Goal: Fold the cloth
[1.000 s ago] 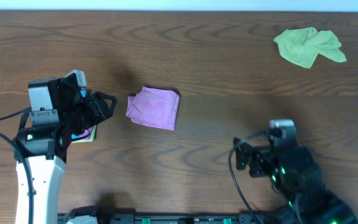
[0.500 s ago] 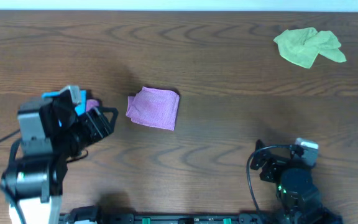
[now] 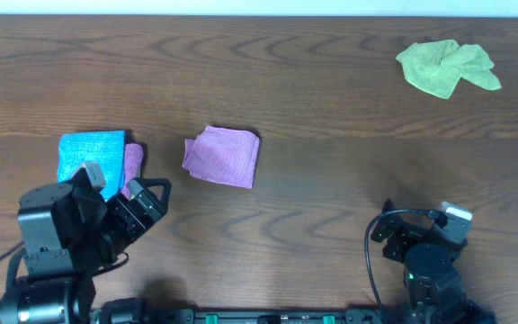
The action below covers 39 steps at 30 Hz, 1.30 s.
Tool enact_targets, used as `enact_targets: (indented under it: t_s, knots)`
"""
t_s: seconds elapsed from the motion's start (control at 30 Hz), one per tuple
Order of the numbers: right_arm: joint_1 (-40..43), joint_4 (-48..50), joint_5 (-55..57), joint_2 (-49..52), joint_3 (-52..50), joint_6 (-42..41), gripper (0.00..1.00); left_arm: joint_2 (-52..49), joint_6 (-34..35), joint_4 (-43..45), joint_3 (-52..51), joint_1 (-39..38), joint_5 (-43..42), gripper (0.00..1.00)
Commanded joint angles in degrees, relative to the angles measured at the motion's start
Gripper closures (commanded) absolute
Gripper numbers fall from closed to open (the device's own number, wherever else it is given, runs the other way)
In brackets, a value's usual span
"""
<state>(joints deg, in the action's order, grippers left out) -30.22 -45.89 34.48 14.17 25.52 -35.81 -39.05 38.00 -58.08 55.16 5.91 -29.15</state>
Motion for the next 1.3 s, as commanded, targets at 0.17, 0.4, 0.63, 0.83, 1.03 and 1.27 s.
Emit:
enact_targets:
  t_s: [0.17, 0.4, 0.63, 0.83, 1.03, 1.27]
  knots:
    - [0.57, -0.39, 1.29, -0.42, -0.31, -0.98, 0.01, 6.01, 12.02, 6.12, -11.78, 0.09, -2.99, 0.05]
    - [0.57, -0.39, 1.29, -0.42, -0.31, -0.98, 0.01, 11.19, 18.58, 19.21, -24.3, 0.09, -7.06, 0.05]
    - [0.57, -0.39, 1.29, -0.42, -0.31, -0.98, 0.01, 11.43, 28.7, 42.99, -40.35, 0.07, -11.45, 0.05]
    - [0.57, -0.42, 1.29, -0.42, -0.31, -0.98, 0.01, 11.41, 33.44, 58.01, -50.1, 0.07, -10.16, 0.05]
    - [0.57, -0.42, 1.29, -0.42, -0.31, -0.98, 0.01, 11.41, 33.79, 58.27, -53.29, 0.07, -6.49, 0.05]
    - [0.57, -0.39, 1.27, -0.42, -0.31, -0.98, 0.01, 7.3, 33.86, 58.62, -53.29, 0.07, -1.49, 0.02]
